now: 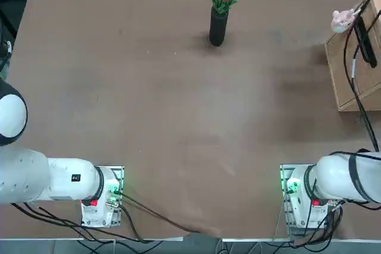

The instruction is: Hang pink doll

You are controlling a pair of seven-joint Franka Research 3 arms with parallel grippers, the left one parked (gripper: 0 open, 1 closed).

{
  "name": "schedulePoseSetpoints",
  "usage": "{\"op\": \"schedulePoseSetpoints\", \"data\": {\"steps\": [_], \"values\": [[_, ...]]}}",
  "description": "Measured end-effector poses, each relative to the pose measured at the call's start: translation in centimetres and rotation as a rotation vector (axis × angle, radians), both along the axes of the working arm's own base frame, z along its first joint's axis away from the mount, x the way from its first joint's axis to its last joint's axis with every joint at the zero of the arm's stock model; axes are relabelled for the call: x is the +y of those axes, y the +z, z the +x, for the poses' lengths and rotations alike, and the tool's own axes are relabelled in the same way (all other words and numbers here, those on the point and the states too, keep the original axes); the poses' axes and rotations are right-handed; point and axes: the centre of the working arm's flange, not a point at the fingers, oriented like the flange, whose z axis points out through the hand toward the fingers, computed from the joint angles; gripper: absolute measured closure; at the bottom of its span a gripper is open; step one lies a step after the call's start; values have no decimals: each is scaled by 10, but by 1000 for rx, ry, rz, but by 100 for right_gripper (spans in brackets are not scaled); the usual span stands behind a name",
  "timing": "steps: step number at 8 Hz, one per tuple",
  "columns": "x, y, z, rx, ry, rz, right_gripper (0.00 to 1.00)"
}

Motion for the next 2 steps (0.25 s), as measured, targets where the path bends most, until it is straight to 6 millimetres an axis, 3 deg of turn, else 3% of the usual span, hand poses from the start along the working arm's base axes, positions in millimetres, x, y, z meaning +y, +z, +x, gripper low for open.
{"op": "schedulePoseSetpoints", "data": {"steps": [2], "values": [[3, 3, 1, 14, 6, -1, 0]]}}
